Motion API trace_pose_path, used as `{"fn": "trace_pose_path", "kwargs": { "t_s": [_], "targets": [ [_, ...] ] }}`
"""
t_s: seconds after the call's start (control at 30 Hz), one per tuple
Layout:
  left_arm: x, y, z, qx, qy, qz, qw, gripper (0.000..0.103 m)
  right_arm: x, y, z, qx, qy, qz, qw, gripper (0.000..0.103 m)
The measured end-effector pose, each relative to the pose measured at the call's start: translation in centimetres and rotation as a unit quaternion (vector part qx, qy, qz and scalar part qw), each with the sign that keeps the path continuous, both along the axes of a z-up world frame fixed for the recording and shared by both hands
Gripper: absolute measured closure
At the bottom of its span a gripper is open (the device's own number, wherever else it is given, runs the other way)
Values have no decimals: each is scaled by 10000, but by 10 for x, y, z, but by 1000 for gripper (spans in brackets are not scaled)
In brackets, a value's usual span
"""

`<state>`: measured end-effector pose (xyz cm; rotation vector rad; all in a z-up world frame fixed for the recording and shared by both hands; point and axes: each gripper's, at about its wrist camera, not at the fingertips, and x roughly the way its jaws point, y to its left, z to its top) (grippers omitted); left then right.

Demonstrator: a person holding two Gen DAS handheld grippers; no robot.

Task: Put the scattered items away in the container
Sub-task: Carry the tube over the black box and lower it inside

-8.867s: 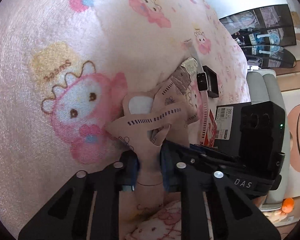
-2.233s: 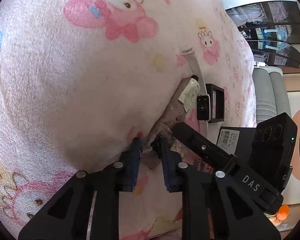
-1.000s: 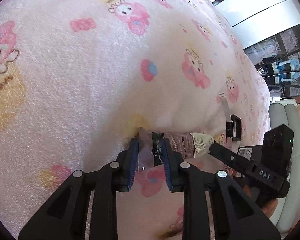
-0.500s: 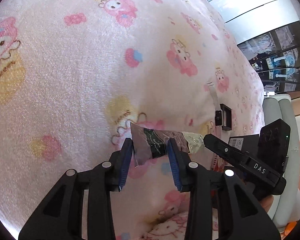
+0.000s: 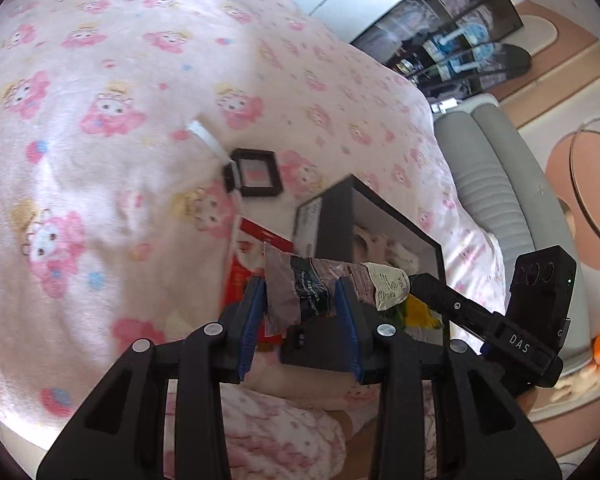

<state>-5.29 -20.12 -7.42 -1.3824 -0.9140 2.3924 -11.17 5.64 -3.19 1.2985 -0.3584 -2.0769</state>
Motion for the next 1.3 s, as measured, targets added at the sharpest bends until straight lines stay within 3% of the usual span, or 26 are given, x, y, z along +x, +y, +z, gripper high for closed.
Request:
{"fn": "trace_pose_path", "kwargs": {
  "t_s": [0.13,0.3,0.47,0.63,0.93,1.1,1.3],
  "targets": [
    [-21,68,-2,84,-100,-560,9983,68,8,68,6,209,147,-467,9986,66],
    [-36,139,-20,45,-396,-1075,9934,68,8,136,-15,392,-25,-884,9953,66],
    [-43,181,-49,-400,-863,-1387,9858,67,7,174,-47,511,-332,-1037,9927,66],
    [-43,192,-62,-879,-1115,-1413,9797,61,12,180,-72,471,-603,-949,9925,66],
    [-46,195,-64,-1203,-1328,-1458,9729,59,11,171,-78,638,-528,-777,9935,66],
    [-43,193,-54,-1365,-1187,-1398,9735,59,14,180,-75,357,-491,-879,9943,66],
    [-43,195,-47,-1255,-950,-1459,9767,59,17,177,-69,744,-249,-1048,9914,66]
  ]
}}
